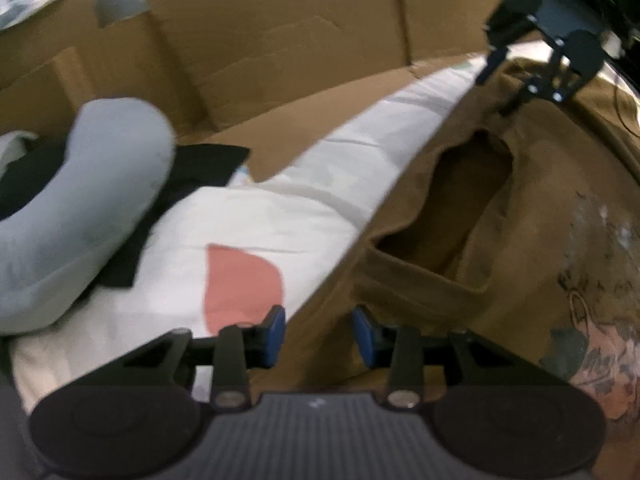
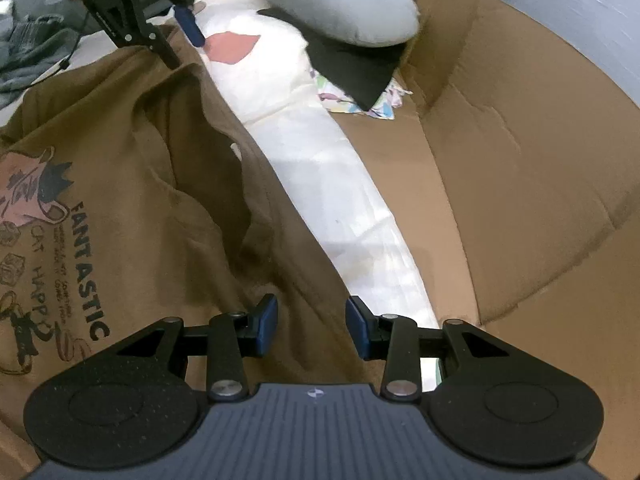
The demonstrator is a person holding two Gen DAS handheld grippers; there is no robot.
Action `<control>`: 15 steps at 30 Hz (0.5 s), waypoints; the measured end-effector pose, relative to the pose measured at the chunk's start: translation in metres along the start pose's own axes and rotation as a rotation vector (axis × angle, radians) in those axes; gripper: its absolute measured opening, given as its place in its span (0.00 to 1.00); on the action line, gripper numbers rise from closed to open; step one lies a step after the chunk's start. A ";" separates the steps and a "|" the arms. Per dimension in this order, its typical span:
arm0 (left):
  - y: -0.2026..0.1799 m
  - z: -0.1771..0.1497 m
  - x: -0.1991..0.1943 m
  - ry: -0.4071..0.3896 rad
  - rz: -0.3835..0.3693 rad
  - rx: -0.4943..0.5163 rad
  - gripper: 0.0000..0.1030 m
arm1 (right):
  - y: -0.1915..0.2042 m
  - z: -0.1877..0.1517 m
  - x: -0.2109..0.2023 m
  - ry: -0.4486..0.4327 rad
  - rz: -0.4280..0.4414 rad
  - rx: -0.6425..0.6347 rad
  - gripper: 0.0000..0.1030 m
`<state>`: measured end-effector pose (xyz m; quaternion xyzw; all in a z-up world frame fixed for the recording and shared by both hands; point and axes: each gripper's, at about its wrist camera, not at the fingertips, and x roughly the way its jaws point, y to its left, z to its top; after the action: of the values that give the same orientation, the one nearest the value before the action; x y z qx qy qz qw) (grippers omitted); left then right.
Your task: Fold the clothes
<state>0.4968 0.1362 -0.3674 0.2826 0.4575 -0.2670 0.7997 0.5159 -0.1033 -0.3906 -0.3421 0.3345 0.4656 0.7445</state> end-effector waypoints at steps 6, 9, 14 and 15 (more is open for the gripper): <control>-0.009 0.008 0.024 0.052 -0.037 0.071 0.28 | 0.010 0.006 0.020 0.042 0.032 -0.079 0.43; -0.008 0.009 0.031 0.060 -0.042 0.064 0.25 | 0.011 0.007 0.028 0.052 0.039 -0.095 0.42; -0.008 0.010 0.037 0.051 -0.023 0.070 0.08 | 0.010 0.011 0.033 0.065 0.053 -0.102 0.31; -0.008 0.010 0.034 0.040 -0.011 0.068 0.07 | 0.009 0.012 0.035 0.069 0.064 -0.098 0.25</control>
<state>0.5124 0.1183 -0.3951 0.3125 0.4656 -0.2813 0.7787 0.5218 -0.0748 -0.4142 -0.3829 0.3476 0.4931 0.6996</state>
